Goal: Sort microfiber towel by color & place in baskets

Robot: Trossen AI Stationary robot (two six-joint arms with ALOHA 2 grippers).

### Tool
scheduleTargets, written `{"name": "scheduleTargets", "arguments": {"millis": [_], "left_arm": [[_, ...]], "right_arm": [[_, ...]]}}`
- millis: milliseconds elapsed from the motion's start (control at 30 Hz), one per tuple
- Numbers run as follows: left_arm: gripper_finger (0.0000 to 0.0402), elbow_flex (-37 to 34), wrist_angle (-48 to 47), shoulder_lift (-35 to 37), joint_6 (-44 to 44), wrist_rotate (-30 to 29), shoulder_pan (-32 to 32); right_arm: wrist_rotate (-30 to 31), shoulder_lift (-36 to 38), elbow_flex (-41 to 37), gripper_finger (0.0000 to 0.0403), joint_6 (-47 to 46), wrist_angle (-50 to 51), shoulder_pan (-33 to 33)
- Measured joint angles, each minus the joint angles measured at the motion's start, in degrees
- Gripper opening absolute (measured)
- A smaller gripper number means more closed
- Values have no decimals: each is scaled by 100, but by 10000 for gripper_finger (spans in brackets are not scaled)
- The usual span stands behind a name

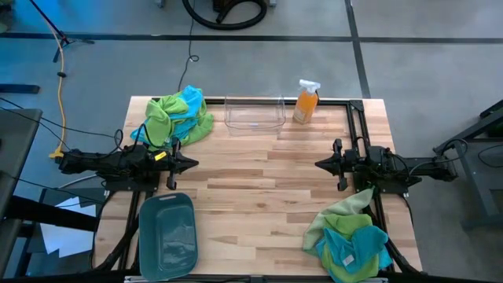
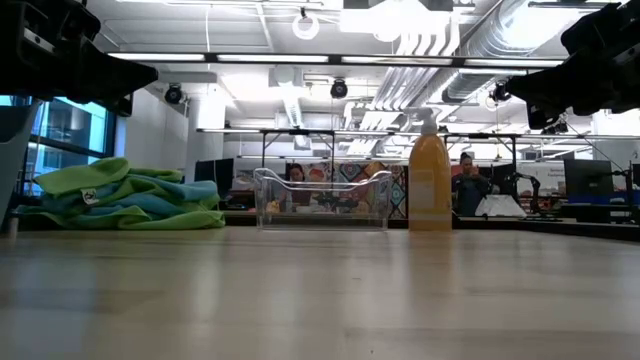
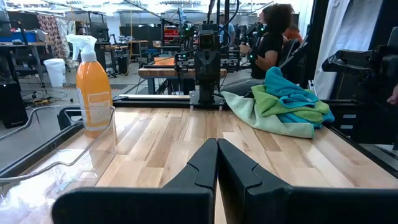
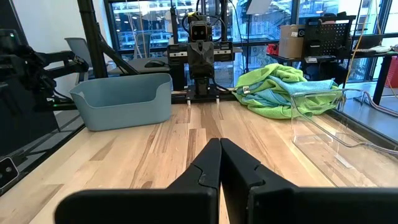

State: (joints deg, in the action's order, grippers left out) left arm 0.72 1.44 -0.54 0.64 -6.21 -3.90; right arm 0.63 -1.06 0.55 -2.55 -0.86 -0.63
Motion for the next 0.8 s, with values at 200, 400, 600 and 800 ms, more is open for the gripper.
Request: {"name": "scheduleTargets", "arguments": {"millis": [200,400,600,800], "left_arm": [[0,0,1,1,1,1,2],[0,0,1,2,2,-1,1],[0,1,-1,0,2,-1,2],[0,-1,-1,0,2,0,1]], "right_arm": [[36,-4,-1,0,-1573,-988,-2],[1906,2,0,0,-3912,-3617,0],[2443,-496,336,0,-4026,-3629,0],[2338,-2173,1224,0,-3820,-3627,0]]}}
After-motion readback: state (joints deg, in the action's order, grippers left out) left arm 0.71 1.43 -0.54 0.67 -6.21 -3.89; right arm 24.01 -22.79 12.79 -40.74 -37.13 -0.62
